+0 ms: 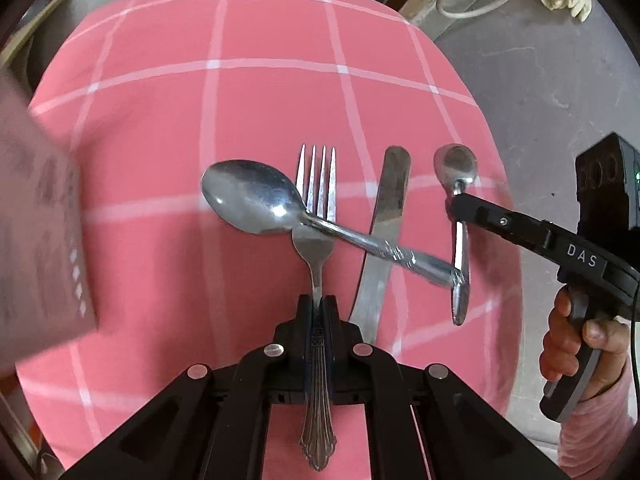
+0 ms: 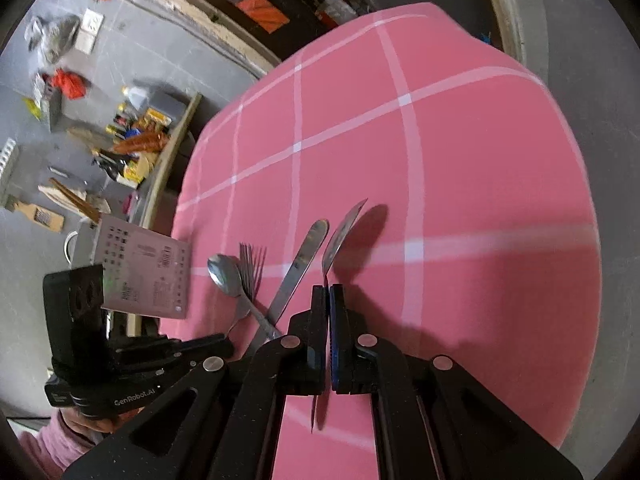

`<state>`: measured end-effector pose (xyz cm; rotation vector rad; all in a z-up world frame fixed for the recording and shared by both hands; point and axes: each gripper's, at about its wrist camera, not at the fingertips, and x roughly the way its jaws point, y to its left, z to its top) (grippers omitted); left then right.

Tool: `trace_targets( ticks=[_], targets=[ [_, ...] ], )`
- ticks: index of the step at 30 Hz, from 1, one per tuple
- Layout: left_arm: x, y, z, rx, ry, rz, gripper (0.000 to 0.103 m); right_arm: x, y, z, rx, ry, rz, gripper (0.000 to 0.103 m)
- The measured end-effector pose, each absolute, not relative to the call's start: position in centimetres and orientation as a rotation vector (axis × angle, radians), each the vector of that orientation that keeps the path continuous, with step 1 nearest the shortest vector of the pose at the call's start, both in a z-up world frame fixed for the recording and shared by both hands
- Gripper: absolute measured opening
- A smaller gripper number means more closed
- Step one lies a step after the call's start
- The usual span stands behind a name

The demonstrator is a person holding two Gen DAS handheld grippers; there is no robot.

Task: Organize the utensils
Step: 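Lift the fork and knife and carry both toward the white holder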

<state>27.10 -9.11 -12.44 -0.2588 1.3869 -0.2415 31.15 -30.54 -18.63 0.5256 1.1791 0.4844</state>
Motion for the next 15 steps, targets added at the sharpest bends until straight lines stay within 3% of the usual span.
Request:
trace_targets(
  ticks=[9,15],
  targets=[
    [22.7,-7.5,-8.8,-0.214,1.313,-0.258,0.005,25.9,-32.2,-14.3,0.496,0.973,0.412,0.002],
    [21.2,-7.0,-8.5,-0.294,1.375,-0.338,0.005,23.8,-32.4,-12.2,0.49,0.919,0.391,0.002]
  ],
)
